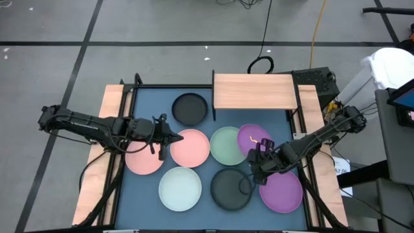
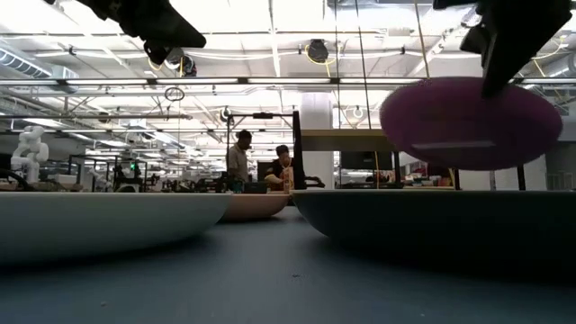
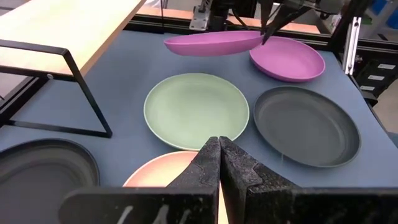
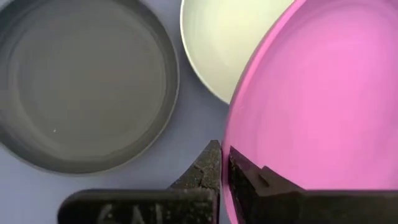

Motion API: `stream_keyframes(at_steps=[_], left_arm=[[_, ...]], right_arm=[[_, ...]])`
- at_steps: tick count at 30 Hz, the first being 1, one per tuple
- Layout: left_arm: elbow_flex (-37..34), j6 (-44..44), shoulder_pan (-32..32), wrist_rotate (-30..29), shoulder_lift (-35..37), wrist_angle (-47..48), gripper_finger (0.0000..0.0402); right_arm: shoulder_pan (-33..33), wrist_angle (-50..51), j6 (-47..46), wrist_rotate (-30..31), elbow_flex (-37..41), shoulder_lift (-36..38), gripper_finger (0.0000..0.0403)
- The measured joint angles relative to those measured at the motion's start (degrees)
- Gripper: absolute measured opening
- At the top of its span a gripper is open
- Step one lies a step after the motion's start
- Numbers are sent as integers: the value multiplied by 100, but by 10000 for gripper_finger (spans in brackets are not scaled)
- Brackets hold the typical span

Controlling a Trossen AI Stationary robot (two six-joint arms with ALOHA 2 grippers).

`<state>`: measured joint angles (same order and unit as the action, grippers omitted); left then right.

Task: Place and stack plates onto a shelf
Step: Put the top purple plate on the shelf

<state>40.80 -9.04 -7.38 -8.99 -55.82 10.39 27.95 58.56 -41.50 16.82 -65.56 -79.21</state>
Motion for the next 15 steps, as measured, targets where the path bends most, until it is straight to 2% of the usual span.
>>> stream_keyframes(at_steps=[15], left_arm=[[0,0,0,0,-1,2,3]], right_arm=[[271,12,830,1337,-495,1,2]])
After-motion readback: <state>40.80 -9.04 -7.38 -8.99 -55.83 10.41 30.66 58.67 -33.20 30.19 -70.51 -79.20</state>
